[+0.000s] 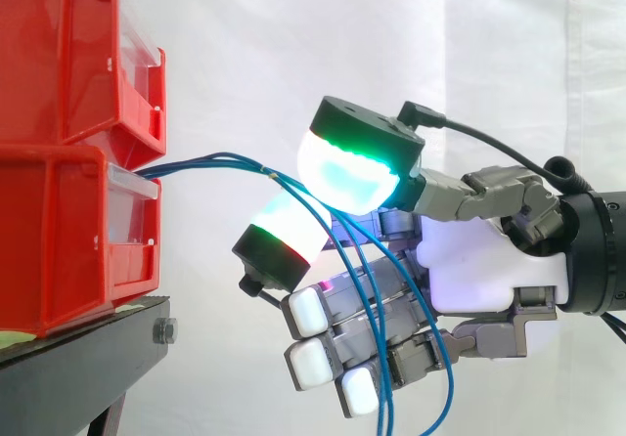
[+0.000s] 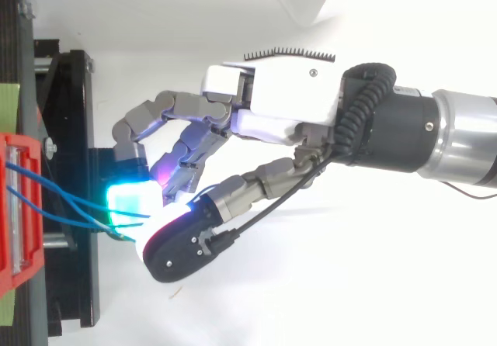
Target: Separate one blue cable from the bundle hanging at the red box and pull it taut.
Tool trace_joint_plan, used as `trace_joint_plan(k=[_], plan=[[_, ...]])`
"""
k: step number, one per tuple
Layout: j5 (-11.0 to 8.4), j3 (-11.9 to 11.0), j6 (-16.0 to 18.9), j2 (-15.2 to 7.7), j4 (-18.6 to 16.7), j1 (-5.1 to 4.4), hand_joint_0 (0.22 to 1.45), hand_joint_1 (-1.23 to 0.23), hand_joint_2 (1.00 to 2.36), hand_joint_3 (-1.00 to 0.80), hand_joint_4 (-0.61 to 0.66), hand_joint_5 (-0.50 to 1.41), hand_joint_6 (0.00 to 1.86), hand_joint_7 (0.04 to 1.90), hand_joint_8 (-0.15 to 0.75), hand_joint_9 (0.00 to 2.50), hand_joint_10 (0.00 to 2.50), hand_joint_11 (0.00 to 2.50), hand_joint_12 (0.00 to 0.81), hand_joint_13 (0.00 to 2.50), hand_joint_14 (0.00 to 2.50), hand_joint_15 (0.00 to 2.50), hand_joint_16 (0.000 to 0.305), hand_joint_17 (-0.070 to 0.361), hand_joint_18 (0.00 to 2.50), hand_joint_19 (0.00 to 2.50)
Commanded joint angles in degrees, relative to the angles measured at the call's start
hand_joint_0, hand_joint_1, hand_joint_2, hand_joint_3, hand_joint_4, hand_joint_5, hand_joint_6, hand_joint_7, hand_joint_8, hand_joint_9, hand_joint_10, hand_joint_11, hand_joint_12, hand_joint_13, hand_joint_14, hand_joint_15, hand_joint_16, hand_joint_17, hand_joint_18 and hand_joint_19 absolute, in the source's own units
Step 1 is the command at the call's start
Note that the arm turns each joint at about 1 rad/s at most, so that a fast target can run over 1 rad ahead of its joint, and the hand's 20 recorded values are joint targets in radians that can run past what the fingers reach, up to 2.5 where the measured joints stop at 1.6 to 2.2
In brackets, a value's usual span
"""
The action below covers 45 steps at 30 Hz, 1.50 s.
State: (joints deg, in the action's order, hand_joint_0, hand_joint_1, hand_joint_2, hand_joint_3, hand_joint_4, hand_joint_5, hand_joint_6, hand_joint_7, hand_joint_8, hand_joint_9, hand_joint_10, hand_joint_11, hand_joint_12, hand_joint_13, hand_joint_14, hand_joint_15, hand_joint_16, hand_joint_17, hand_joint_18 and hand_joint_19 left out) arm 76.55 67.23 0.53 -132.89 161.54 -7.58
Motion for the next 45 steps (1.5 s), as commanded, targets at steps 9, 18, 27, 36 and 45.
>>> trace_joint_plan(k=[9, 18, 27, 36, 45], plan=[[0.00, 0.09, 0.00, 0.00, 0.00, 0.02, 0.64, -0.91, 1.00, -0.50, 0.09, -0.18, 0.86, 1.17, 0.255, 0.92, 0.02, 0.64, 0.355, 0.89, 0.02, 0.43, 0.051, 0.115, 0.88, 0.55], [0.00, 0.09, 0.00, 0.00, 0.00, 0.02, 0.56, -0.57, 1.00, -0.50, 0.11, -0.16, 0.83, 1.15, 0.283, 0.98, 0.02, 0.65, 0.372, 0.89, 0.02, 0.44, 0.052, 0.118, 0.87, 0.61], [0.00, 0.09, 0.00, 0.00, 0.00, 0.02, 0.59, -0.75, 1.02, -0.29, 0.09, -0.16, 0.82, 1.28, 0.284, 0.95, 0.02, 0.64, 0.378, 0.89, 0.02, 0.45, 0.052, 0.117, 0.87, 0.61], [0.00, 0.18, 0.00, 0.00, 0.00, 0.02, 0.73, -0.91, 1.00, -0.47, -0.01, -0.19, 0.88, 1.25, 0.265, 0.91, 0.03, 0.64, 0.366, 0.87, 0.02, 0.42, 0.052, 0.118, 0.88, 0.56], [0.00, 0.18, -0.18, 0.00, 0.00, 0.02, 0.73, -0.92, 1.00, -0.50, 0.01, -0.19, 0.88, 1.20, 0.255, 0.90, 0.02, 0.63, 0.362, 0.87, 0.02, 0.42, 0.052, 0.117, 0.88, 0.54]])
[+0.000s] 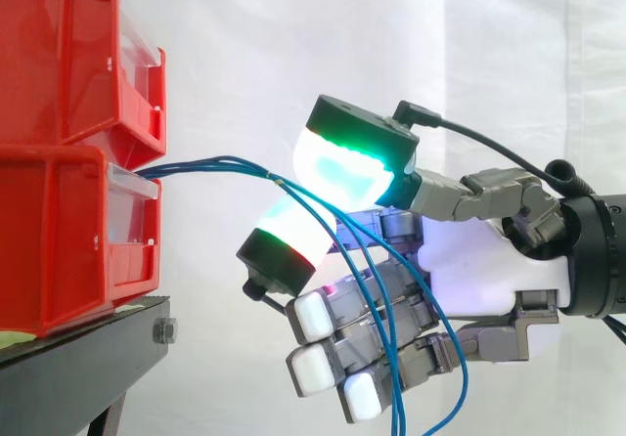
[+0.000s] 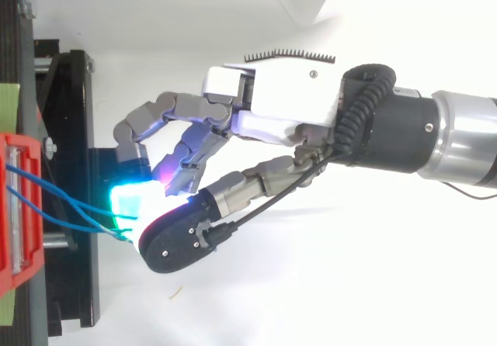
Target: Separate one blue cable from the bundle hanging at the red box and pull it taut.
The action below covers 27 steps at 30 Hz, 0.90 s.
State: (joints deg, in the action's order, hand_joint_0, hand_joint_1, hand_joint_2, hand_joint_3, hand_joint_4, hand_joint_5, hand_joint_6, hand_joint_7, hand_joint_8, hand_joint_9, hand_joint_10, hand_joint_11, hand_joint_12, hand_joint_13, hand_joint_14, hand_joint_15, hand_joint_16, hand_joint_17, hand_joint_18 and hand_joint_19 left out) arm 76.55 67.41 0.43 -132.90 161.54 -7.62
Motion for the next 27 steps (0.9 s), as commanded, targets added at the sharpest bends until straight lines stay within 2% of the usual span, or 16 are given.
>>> trace_joint_plan(k=[1, 18, 23, 27], plan=[[0.00, 0.00, -0.08, 0.01, 0.00, -0.02, 0.73, -0.92, 1.00, -0.50, 0.01, -0.19, 0.88, 1.20, 0.255, 0.90, 0.03, 0.64, 0.361, 0.87, 0.02, 0.41, 0.052, 0.117, 0.88, 0.54], [0.00, 0.00, -0.26, 0.01, 0.00, -0.02, 0.65, -0.96, 1.00, -0.50, 0.09, -0.16, 0.87, 1.24, 0.264, 0.94, 0.03, 0.65, 0.362, 0.88, 0.02, 0.42, 0.051, 0.114, 0.89, 0.55], [0.00, 0.00, -0.26, 0.01, -0.09, -0.02, 0.61, -0.81, 1.00, -0.50, 0.10, -0.15, 0.87, 1.27, 0.280, 0.98, 0.02, 0.67, 0.368, 0.90, 0.02, 0.45, 0.051, 0.115, 0.90, 0.61], [-0.09, 0.00, -0.26, 0.01, 0.00, -0.11, 0.57, -0.76, 1.00, -0.50, 0.12, -0.15, 0.86, 1.26, 0.291, 0.99, 0.02, 0.67, 0.380, 0.91, 0.02, 0.45, 0.053, 0.118, 0.91, 0.62]])
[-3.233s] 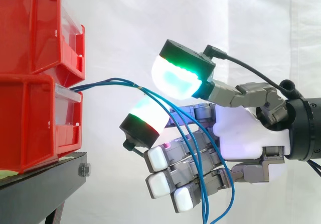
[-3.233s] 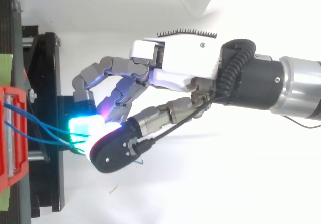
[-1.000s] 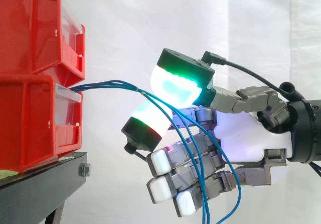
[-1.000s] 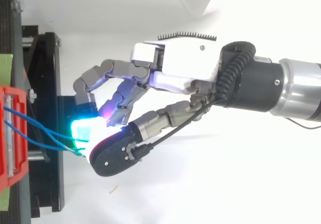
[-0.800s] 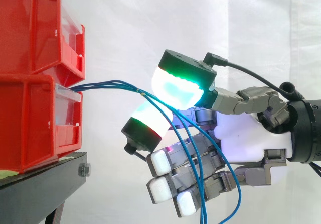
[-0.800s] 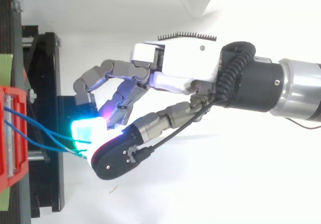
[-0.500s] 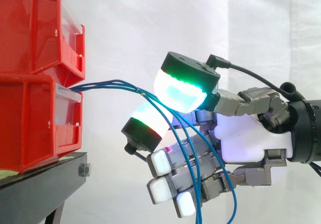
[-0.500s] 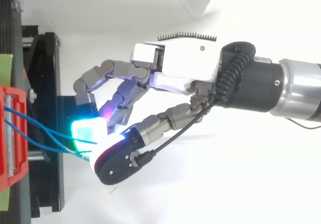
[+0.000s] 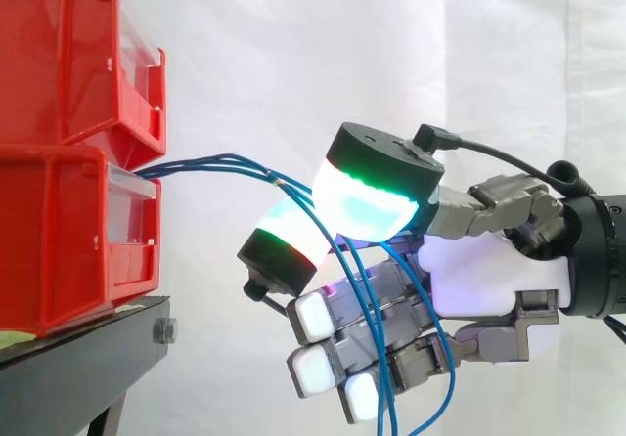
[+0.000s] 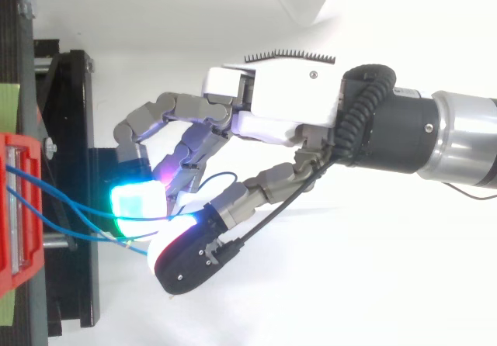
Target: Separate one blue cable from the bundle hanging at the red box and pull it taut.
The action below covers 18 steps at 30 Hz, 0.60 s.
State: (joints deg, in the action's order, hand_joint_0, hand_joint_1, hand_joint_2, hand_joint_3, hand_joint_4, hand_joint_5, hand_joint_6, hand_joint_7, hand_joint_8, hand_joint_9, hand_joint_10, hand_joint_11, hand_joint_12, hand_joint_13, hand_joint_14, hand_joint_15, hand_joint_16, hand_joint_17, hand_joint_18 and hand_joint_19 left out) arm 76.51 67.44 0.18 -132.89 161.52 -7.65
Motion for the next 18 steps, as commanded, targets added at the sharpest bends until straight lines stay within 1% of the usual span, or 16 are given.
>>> trace_joint_plan(k=[1, 9, 12, 13, 14, 15, 17, 18], plan=[[-0.05, -0.03, 0.00, 0.00, 0.02, -0.08, 0.55, -0.76, 1.00, -0.50, 0.12, -0.15, 0.86, 1.25, 0.295, 0.99, 0.03, 0.67, 0.386, 0.91, 0.02, 0.45, 0.054, 0.121, 0.91, 0.63], [-0.05, 0.06, 0.09, 0.00, 0.02, -0.08, 0.51, -0.75, 1.00, -0.50, 0.13, -0.15, 0.85, 1.23, 0.304, 0.99, 0.02, 0.66, 0.398, 0.92, 0.02, 0.44, 0.057, 0.128, 0.93, 0.62], [-0.05, -0.03, 0.09, 0.00, 0.02, -0.08, 0.51, -0.74, 1.00, -0.50, 0.13, -0.15, 0.85, 1.22, 0.302, 0.99, 0.02, 0.66, 0.396, 0.91, 0.02, 0.45, 0.057, 0.128, 0.93, 0.62], [-0.05, -0.03, 0.09, 0.00, 0.02, -0.17, 0.53, -0.71, 1.00, -0.50, 0.13, -0.15, 0.84, 1.22, 0.300, 0.99, 0.03, 0.66, 0.392, 0.91, 0.02, 0.45, 0.056, 0.125, 0.92, 0.63], [-0.05, -0.03, 0.09, 0.00, -0.06, -0.17, 0.54, -0.70, 1.00, -0.50, 0.12, -0.15, 0.84, 1.22, 0.296, 0.98, 0.03, 0.65, 0.388, 0.91, 0.02, 0.45, 0.055, 0.123, 0.91, 0.63], [-0.05, 0.06, 0.00, 0.00, -0.15, -0.17, 0.56, -0.70, 1.00, -0.48, 0.12, -0.15, 0.84, 1.23, 0.292, 0.98, 0.02, 0.66, 0.385, 0.90, 0.02, 0.45, 0.054, 0.121, 0.90, 0.63], [-0.05, -0.03, 0.00, 0.00, -0.15, -0.26, 0.57, -0.73, 1.02, -0.32, 0.11, -0.15, 0.84, 1.27, 0.291, 0.98, 0.02, 0.67, 0.383, 0.90, 0.02, 0.45, 0.054, 0.121, 0.90, 0.64], [-0.05, -0.03, 0.00, 0.00, -0.06, -0.26, 0.57, -0.73, 1.02, -0.30, 0.10, -0.15, 0.84, 1.28, 0.295, 0.98, 0.02, 0.66, 0.382, 0.90, 0.02, 0.46, 0.054, 0.121, 0.90, 0.64]])
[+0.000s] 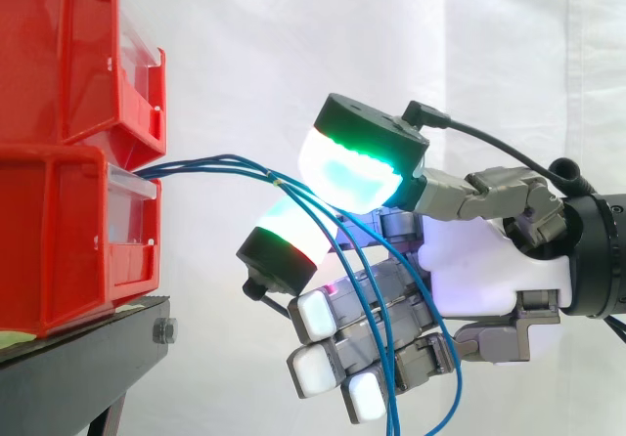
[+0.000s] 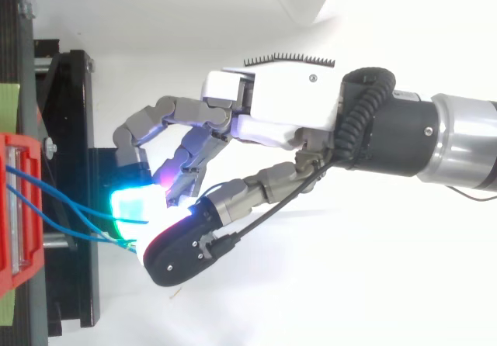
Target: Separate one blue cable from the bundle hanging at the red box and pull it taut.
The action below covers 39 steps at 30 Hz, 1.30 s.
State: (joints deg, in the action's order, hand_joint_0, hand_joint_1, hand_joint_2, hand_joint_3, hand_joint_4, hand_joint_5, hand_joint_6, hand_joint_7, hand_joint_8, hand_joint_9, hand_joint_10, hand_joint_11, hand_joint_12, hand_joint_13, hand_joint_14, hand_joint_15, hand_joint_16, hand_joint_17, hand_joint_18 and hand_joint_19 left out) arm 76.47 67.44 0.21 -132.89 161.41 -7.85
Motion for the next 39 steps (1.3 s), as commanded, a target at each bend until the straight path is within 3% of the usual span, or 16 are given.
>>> trace_joint_plan(k=[1, 6, 14, 22, 26, 31, 39], plan=[[0.00, -0.03, -0.03, 0.00, 0.13, -0.06, 0.56, -0.74, 1.02, -0.24, 0.10, -0.15, 0.84, 1.30, 0.298, 0.98, 0.02, 0.67, 0.383, 0.90, 0.02, 0.46, 0.054, 0.121, 0.90, 0.65], [0.00, -0.03, -0.03, 0.00, 0.13, -0.06, 0.58, -0.79, 1.03, -0.17, 0.07, -0.16, 0.85, 1.31, 0.293, 0.95, 0.03, 0.66, 0.386, 0.89, 0.02, 0.45, 0.054, 0.122, 0.90, 0.65], [0.00, 0.06, -0.12, 0.00, 0.13, -0.06, 0.70, -0.92, 1.00, -0.48, 0.02, -0.18, 0.87, 1.24, 0.275, 0.90, 0.02, 0.65, 0.374, 0.86, 0.02, 0.44, 0.053, 0.118, 0.89, 0.60], [0.00, 0.06, -0.12, 0.00, 0.13, -0.06, 0.64, -0.93, 1.00, -0.50, 0.09, -0.16, 0.86, 1.24, 0.271, 0.92, 0.03, 0.65, 0.371, 0.87, 0.02, 0.44, 0.052, 0.117, 0.90, 0.60], [0.00, 0.06, -0.12, 0.00, 0.13, -0.06, 0.51, -0.84, 1.00, -0.50, 0.12, -0.15, 0.86, 1.21, 0.292, 0.95, 0.02, 0.65, 0.391, 0.89, 0.02, 0.44, 0.056, 0.126, 0.93, 0.60], [0.00, 0.15, -0.12, 0.00, 0.30, -0.06, 0.49, -0.77, 1.00, -0.50, 0.13, -0.15, 0.85, 1.20, 0.302, 0.96, 0.02, 0.65, 0.402, 0.90, 0.02, 0.44, 0.058, 0.130, 0.94, 0.61], [0.00, 0.15, -0.12, 0.00, 0.30, -0.06, 0.50, -0.49, 1.00, -0.50, 0.13, -0.15, 0.83, 1.17, 0.306, 0.98, 0.02, 0.64, 0.403, 0.90, 0.01, 0.44, 0.058, 0.131, 0.93, 0.64]])
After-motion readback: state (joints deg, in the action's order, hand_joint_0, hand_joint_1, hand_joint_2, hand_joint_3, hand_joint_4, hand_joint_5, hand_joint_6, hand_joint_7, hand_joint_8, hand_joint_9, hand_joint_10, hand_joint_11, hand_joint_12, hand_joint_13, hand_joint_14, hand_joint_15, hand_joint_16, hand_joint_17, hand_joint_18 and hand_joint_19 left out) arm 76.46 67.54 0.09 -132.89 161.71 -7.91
